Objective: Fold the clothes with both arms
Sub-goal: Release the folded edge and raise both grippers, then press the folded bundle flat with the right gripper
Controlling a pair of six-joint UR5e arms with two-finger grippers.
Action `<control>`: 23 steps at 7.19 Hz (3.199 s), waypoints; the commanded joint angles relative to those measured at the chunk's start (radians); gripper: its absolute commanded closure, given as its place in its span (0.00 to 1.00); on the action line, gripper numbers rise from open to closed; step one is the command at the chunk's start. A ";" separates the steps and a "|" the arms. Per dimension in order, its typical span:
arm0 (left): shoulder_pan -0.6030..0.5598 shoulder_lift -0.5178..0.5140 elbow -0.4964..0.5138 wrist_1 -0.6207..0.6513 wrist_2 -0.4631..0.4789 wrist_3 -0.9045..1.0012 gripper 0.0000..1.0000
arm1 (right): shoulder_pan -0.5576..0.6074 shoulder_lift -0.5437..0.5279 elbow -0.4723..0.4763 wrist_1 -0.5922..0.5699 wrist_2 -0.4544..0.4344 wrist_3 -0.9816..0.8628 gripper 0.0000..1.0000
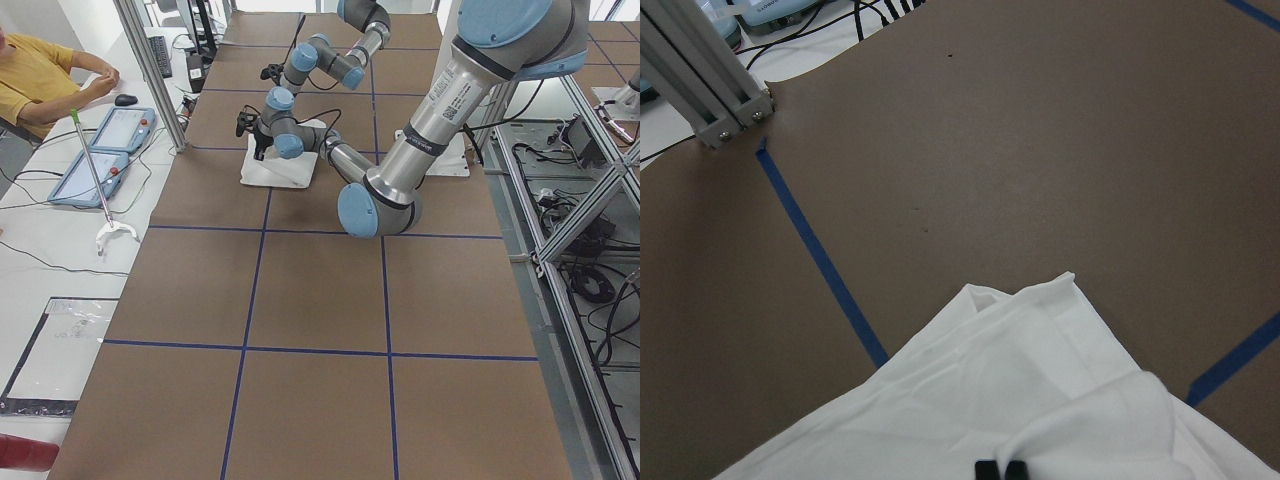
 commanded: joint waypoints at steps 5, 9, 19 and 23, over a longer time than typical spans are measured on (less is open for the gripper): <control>-0.030 0.025 0.003 -0.016 -0.010 0.177 0.00 | 0.015 0.027 -0.079 0.052 0.003 -0.190 0.00; -0.104 0.127 -0.090 -0.024 -0.086 0.339 0.00 | 0.003 0.042 -0.128 0.071 0.046 -0.173 0.00; -0.102 0.127 -0.091 -0.024 -0.086 0.323 0.00 | 0.024 0.021 -0.273 0.100 -0.049 -0.461 0.00; -0.104 0.148 -0.131 -0.022 -0.086 0.319 0.00 | 0.095 0.074 -0.369 0.259 0.000 -0.517 0.00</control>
